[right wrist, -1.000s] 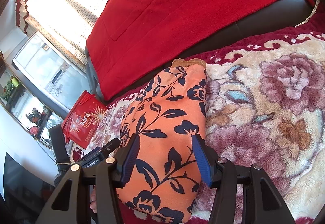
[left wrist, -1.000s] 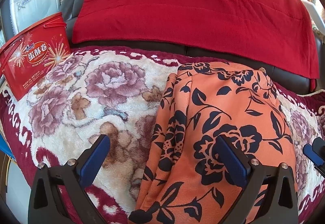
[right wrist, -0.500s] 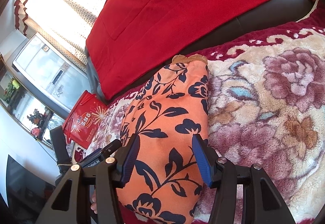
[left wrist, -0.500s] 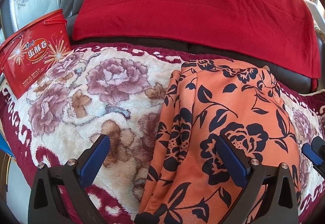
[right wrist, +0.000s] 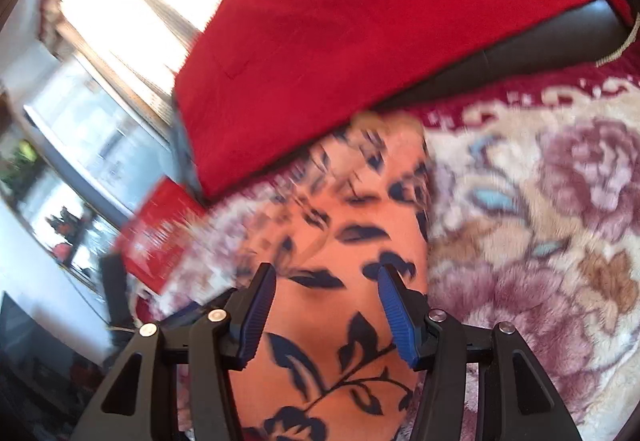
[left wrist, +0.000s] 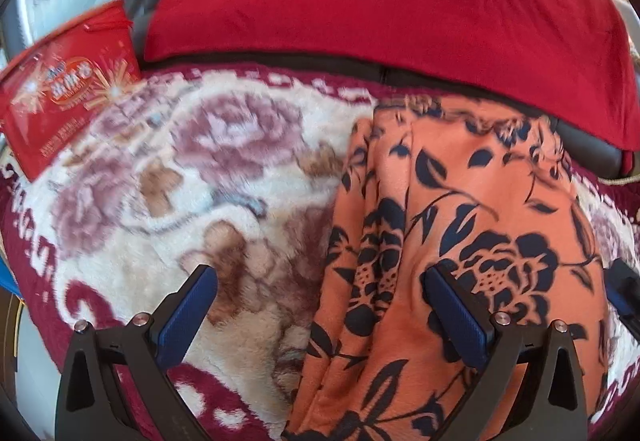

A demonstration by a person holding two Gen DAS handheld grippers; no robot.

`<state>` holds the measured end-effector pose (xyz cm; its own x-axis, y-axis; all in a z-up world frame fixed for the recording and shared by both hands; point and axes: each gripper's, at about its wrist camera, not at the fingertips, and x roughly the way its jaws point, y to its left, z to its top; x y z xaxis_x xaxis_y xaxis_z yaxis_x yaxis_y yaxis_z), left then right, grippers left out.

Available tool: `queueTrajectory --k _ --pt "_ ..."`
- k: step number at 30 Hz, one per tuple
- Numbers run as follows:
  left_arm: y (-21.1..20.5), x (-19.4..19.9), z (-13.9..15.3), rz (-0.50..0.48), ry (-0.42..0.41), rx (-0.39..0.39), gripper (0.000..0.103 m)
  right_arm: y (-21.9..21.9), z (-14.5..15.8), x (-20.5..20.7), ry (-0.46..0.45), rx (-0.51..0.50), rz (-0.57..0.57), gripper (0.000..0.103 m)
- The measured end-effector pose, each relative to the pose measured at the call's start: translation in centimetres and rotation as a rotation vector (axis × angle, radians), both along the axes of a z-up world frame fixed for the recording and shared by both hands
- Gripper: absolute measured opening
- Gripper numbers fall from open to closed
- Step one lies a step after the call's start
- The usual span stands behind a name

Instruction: Fold small clothes

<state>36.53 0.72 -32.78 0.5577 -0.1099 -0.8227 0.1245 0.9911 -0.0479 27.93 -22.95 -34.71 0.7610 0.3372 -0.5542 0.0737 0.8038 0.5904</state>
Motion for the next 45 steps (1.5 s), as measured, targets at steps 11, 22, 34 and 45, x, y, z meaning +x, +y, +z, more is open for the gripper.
queueTrajectory --k 11,22,34,45 --pt "1.5 0.1 1.2 0.062 -0.045 -0.091 0.103 -1.7 -0.2 0.2 0.012 0.076 -0.035 0.058" --pt "1.9 0.1 1.3 0.065 -0.04 -0.077 0.103 -3.4 -1.1 -0.5 0.041 0.129 -0.056 0.058" --pt "1.6 -0.2 1.7 0.004 -0.031 -0.152 0.103 -3.4 -1.4 -0.8 0.048 0.142 -0.044 0.063" --pt "4.7 2.6 -2.8 -0.066 0.328 -0.734 0.103 -5.6 -4.0 0.0 0.091 0.349 -0.016 0.072"
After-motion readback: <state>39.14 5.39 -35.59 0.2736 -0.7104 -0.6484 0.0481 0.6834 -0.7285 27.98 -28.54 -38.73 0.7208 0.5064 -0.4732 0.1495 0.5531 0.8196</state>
